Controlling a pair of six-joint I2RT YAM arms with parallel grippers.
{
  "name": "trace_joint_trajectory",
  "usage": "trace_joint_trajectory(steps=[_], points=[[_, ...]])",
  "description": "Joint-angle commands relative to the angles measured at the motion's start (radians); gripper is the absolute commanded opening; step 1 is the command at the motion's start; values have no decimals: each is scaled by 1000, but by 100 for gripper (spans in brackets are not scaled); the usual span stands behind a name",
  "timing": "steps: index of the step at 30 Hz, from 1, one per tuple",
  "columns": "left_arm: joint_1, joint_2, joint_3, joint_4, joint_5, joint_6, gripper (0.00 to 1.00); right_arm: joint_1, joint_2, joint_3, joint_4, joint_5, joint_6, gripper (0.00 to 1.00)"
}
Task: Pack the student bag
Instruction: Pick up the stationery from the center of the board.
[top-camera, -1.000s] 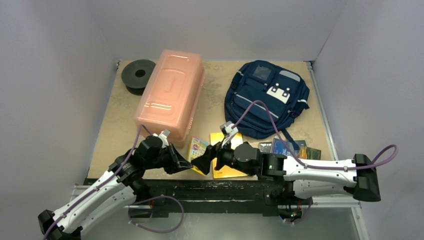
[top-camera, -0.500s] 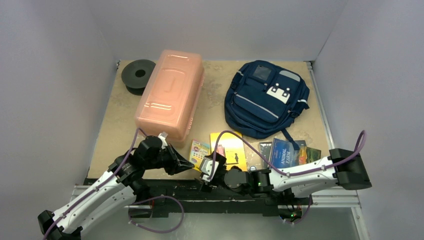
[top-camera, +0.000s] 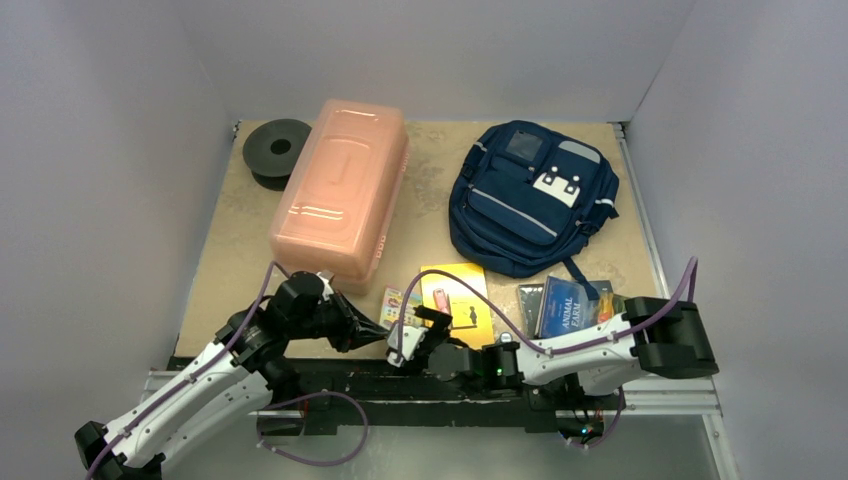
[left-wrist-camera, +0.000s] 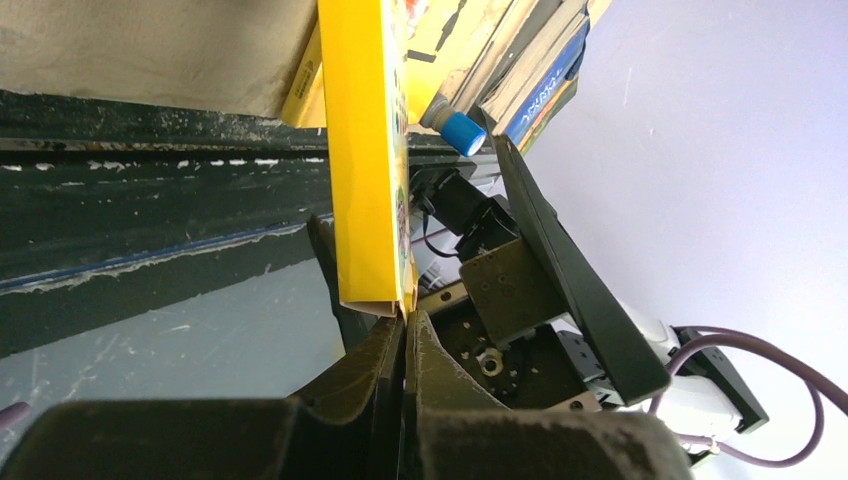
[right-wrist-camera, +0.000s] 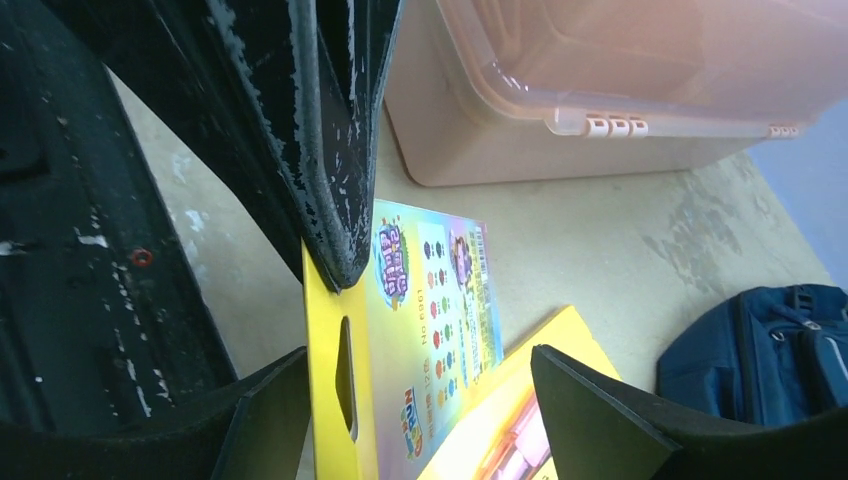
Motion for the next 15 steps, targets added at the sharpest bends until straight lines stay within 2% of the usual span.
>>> trace_joint_trajectory(steps=[1, 4, 8, 15], points=[[0, -9, 33, 11, 48, -63, 0, 1, 51, 53, 93, 110, -73, 80], [-1, -18, 23, 12, 52, -90, 0, 5, 66, 57, 113, 145, -91, 72], [-1, -35, 7, 15, 55, -119, 0, 8, 91, 77, 87, 163, -86, 53], [0, -60, -14, 39, 63, -139, 2, 14, 87, 72, 84, 125, -75, 44]])
